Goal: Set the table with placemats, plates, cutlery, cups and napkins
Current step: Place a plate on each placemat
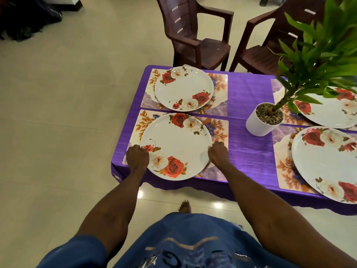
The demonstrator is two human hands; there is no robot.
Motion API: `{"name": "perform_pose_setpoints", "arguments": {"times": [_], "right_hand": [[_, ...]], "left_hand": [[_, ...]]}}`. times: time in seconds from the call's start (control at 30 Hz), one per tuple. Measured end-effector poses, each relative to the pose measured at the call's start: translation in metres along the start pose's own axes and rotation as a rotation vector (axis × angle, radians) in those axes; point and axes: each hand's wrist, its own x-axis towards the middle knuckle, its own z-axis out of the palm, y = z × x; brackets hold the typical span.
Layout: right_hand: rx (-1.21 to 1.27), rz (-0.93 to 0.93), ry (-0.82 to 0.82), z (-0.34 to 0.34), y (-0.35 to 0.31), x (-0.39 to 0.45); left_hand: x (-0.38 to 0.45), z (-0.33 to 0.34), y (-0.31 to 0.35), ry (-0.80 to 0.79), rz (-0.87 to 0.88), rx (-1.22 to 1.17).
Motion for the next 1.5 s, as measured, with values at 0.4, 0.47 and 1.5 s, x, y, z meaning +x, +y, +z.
{"name": "perform_pose_setpoints", "arguments": {"times": [0.4,0.47,1.5], "right_hand": [[0.08,0.045,-0.015,-0.003,-0.003,0.0],[0.118,0.074,-0.016,-0.004,-0.004,-0.001],[-0.009,0.398,0.715,-0.223,0.397,-0.158]], "left_hand": [[0.002,-0.003,-0.001,-0.049,-0.058,-0.078],[-0.002,-0.006,0.003,-0.036,-0.085,-0.127],[-0.445,0.232,0.383,-0.465,1.346,-0.144]]}}
